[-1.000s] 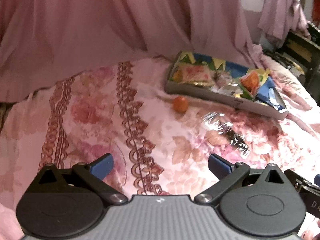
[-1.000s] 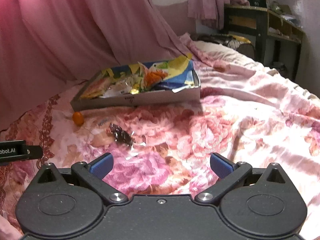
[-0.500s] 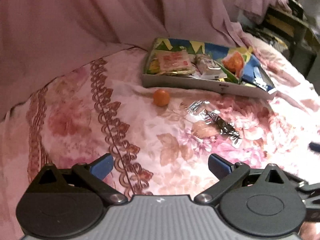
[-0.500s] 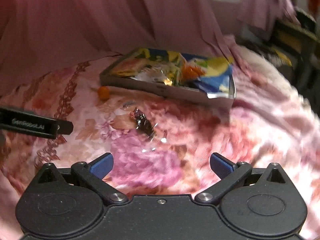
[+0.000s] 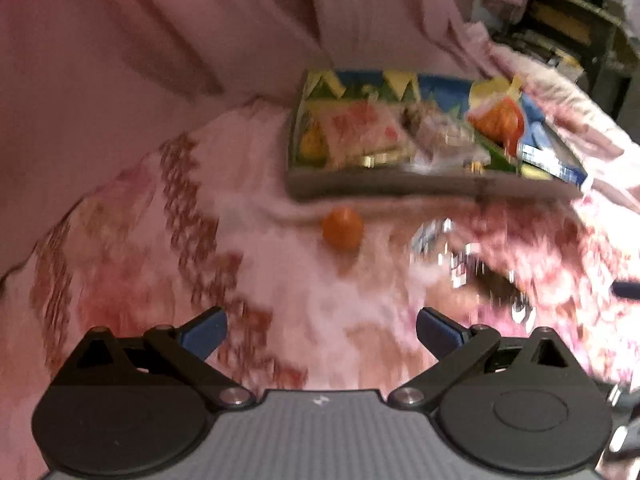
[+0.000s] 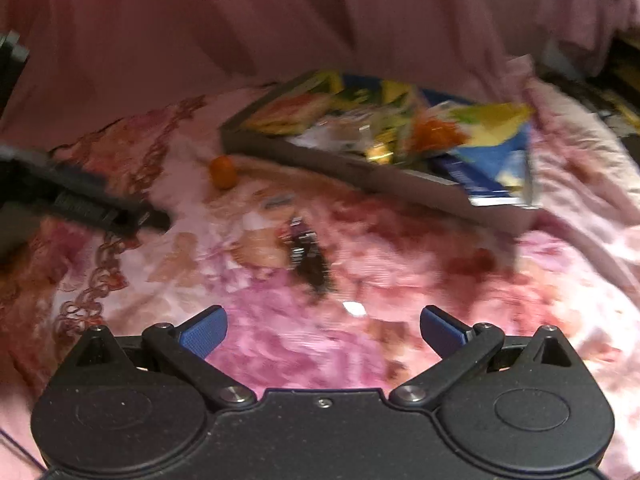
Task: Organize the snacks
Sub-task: 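Withdraw both tools from the box and move toward the orange fruit and brown snack, then close the left gripper on the orange fruit while the right tool approaches the brown snack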
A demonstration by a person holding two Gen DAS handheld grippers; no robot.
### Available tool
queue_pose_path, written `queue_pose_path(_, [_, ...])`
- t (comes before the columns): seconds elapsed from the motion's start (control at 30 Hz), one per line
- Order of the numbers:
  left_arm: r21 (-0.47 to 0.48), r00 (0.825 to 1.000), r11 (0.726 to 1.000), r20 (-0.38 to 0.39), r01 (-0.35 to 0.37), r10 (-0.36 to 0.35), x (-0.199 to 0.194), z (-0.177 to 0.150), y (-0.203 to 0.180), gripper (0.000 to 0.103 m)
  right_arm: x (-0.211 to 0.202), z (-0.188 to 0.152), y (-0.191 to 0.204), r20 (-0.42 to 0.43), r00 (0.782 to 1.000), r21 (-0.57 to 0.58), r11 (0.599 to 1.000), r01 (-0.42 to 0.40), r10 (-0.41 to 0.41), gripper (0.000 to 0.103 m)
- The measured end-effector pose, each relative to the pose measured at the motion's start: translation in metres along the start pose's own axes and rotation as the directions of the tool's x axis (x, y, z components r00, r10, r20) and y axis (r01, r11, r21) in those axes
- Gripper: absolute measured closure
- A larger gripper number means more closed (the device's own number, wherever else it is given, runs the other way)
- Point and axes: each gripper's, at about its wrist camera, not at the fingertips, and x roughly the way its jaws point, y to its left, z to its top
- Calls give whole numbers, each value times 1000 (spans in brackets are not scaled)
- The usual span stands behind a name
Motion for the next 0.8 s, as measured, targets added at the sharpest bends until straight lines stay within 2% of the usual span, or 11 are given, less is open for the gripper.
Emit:
queue_pose_path(0.07, [7,999,1000,31,18,-18,7,8,3,0,10,5,7,-15,999,-37,998,-41,40,1])
queue_pose_path(0.2, [34,997,998,63,44,-46,23,19,6,0,22,9,20,-5,998,-144,988,-59,59,1])
queue_pose_path(0.3, [59,997,998,68,32,-36,34,22,8,0,31,14,23,-4,996,-175,981,-89,90,1])
queue_pose_path(0.4, [71,997,997,79,-2,-4,41,25,11,0,39,19,19,-2,990,-162,977,-141,143,1])
queue_pose_path(0.47, [73,996,997,91,2,-9,43,26,14,0,45,23,16,4,987,-153,975,-159,162,1])
queue_pose_path(0.6, [33,993,998,99,57,-61,48,27,23,0,61,27,6,-14,984,-90,980,-178,178,1])
queue_pose_path(0.8, [6,989,993,80,121,-121,63,27,24,0,71,31,-4,-8,988,-4,988,-157,157,1])
